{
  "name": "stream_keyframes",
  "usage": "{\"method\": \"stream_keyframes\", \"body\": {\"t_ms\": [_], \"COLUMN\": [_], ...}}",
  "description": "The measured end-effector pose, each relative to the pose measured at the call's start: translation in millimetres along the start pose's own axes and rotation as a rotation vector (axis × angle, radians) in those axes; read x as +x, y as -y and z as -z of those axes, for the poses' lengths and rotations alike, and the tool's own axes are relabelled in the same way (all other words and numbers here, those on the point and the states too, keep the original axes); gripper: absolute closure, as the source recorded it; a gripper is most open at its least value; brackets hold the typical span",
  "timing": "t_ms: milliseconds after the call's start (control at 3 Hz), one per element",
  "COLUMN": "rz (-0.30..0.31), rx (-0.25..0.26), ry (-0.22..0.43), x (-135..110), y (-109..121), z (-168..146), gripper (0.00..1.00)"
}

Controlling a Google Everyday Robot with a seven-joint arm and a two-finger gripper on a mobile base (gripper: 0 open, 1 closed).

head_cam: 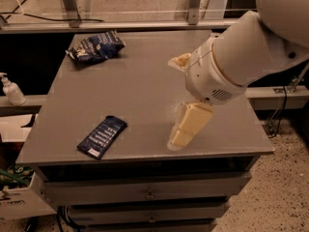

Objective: Pick rxbar blueberry

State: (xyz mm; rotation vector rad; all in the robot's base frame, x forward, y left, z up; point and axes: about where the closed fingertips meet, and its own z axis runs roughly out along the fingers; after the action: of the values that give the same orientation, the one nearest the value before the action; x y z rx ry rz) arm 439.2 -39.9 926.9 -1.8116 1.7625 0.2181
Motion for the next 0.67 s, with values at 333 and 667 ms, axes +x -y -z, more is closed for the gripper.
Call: {"method": "stream_keyframes", "body": {"t_ms": [333, 667], "rz": [0.044, 0.084], "rx": [-0.001, -0.024], "ry": [-0.001, -0.003], "x": [-5.1, -15.2], "y": [-5.5, -15.6], "z": [-30.5, -70.5], "gripper": [0.0, 0.0]}}
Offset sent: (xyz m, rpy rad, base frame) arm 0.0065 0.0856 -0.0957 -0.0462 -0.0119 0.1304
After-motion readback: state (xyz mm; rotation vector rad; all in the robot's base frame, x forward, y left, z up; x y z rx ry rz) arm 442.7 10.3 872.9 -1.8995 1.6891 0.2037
